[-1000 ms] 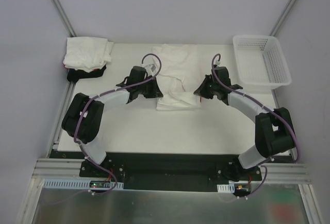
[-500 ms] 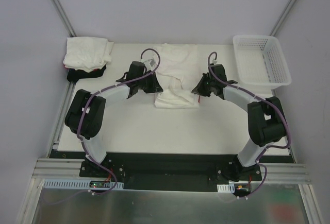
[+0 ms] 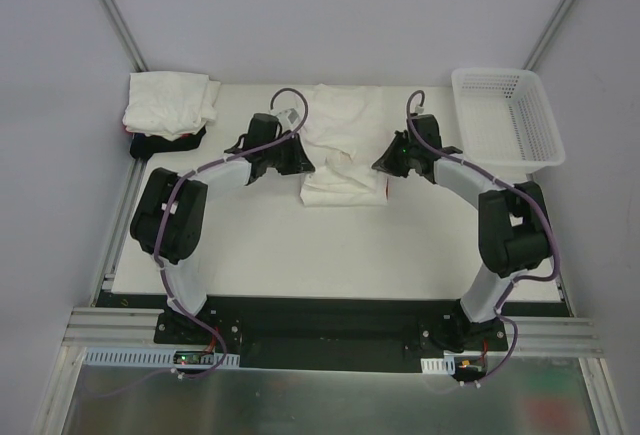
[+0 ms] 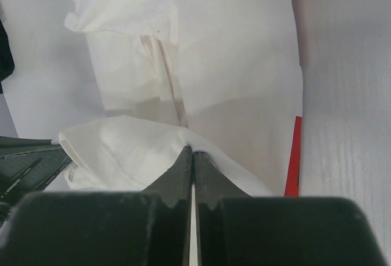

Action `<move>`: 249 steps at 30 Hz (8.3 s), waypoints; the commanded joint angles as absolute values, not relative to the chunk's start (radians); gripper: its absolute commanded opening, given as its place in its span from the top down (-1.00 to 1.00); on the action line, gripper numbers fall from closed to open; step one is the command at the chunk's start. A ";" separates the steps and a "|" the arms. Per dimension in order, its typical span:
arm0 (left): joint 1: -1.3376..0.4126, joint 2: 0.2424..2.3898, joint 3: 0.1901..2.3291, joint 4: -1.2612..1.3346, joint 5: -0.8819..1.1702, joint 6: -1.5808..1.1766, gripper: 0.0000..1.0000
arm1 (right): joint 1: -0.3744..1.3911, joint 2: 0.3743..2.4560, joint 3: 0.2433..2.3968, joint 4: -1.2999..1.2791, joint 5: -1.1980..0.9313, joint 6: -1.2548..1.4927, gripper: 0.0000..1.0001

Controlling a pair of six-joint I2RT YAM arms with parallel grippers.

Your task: Fold and stack the t-shirts

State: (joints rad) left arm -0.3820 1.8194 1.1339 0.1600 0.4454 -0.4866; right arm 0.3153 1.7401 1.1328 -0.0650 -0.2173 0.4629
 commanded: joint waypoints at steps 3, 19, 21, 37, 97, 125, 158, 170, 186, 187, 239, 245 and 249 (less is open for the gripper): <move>-0.348 1.824 1.213 0.193 0.472 -0.482 0.84 | 0.287 1.789 1.236 -0.051 -0.215 0.443 0.99; -0.288 1.850 1.301 0.138 0.459 -0.431 0.82 | 0.259 1.878 1.341 -0.063 -0.221 0.411 0.99; -0.287 1.868 1.307 0.138 0.460 -0.433 0.82 | 0.259 1.884 1.348 -0.063 -0.225 0.413 0.99; -0.279 1.939 1.341 0.143 0.508 -0.459 0.84 | 0.226 2.022 1.466 -0.100 -0.250 0.426 0.54; -0.371 2.051 1.552 -0.295 0.611 0.092 0.63 | 0.287 1.786 1.157 -0.052 -0.296 0.414 0.13; -0.373 2.071 1.566 -0.295 0.595 0.089 0.58 | 0.259 1.908 1.213 -0.021 -0.294 0.416 0.61; -0.373 2.114 1.594 -0.295 0.592 0.075 0.59 | 0.209 2.103 1.531 -0.090 -0.282 0.403 0.99; -0.373 2.144 1.611 -0.295 0.592 0.052 0.60 | 0.169 2.238 1.713 -0.147 -0.265 0.403 0.91; -0.377 1.941 1.525 -0.256 0.494 -0.031 0.60 | 0.143 1.826 1.289 -0.072 -0.307 0.399 0.64; -0.379 1.922 1.502 -0.247 0.489 -0.034 0.59 | 0.144 1.813 1.260 -0.057 -0.310 0.400 0.60; -0.545 1.590 1.401 -0.323 -0.310 -0.066 0.28 | 0.402 1.509 1.237 -0.265 0.702 -0.122 0.15; -0.370 1.263 1.109 0.110 0.297 -0.145 -0.01 | 0.211 1.292 1.270 -0.346 0.315 -0.091 -0.13; -0.324 1.246 1.071 0.118 0.437 -0.248 -0.12 | 0.186 1.269 1.203 -0.373 0.163 -0.048 -0.32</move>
